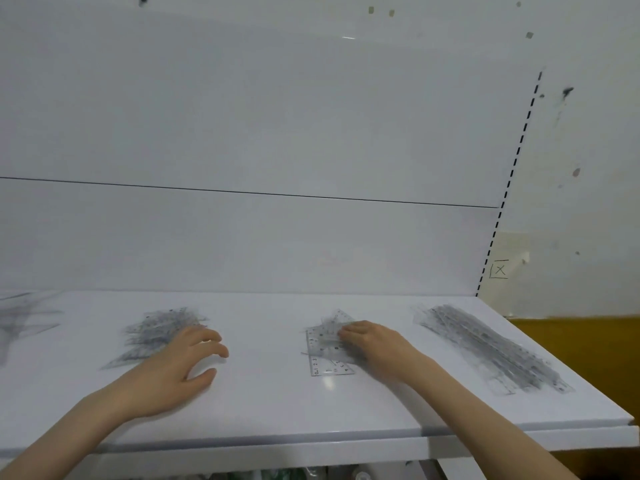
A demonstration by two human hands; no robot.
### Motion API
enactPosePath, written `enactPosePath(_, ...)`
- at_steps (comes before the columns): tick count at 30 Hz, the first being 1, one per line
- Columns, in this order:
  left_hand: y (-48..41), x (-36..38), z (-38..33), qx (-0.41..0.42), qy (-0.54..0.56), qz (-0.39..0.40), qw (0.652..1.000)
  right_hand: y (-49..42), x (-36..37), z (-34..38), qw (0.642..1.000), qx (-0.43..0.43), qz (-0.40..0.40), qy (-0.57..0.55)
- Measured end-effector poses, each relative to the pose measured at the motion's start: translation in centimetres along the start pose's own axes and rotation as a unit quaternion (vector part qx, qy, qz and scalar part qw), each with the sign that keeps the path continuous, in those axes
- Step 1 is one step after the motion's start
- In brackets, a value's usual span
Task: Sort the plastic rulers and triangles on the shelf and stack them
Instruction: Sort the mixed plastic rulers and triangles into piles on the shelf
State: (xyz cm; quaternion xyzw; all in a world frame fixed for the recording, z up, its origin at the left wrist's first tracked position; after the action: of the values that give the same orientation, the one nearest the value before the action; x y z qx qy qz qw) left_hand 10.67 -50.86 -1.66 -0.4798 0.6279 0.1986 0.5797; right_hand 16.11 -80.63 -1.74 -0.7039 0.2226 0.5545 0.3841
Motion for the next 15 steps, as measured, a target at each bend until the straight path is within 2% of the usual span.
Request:
enactPosePath(3,1.2,-0.9,1.9,-0.023,0.007,-0.007,1.000,-0.4,0.4,0.1,0.999,0.030,0.023,-0.003)
enactPosePath(8,3.1,-2.5,2.9,-0.019,0.014,-0.013,1.000,-2.0,-2.3,1.1,0.996,0.082,-0.031,-0.013)
enactPosePath(12,5.8,-4.8,4.5,-0.019,0.003,-0.044,0.999,-6.5,-4.0,6.3,0.993,0.035,-0.108,-0.039)
enactPosePath(15,9.5,-7.2,8.6,-0.057,-0.020,-0.059,0.996,-11.8,-3.7,13.5,0.992,-0.026,-0.100,-0.067)
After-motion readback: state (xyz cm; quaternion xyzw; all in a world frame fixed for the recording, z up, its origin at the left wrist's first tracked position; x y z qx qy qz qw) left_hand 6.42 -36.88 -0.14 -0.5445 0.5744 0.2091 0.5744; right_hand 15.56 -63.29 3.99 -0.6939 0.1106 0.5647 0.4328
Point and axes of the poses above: each hand's wrist, its own y-axis away from the middle knuckle, its own x-axis out of the palm, z = x × y, the point moved 7 cm from there along -y, towards the middle knuckle
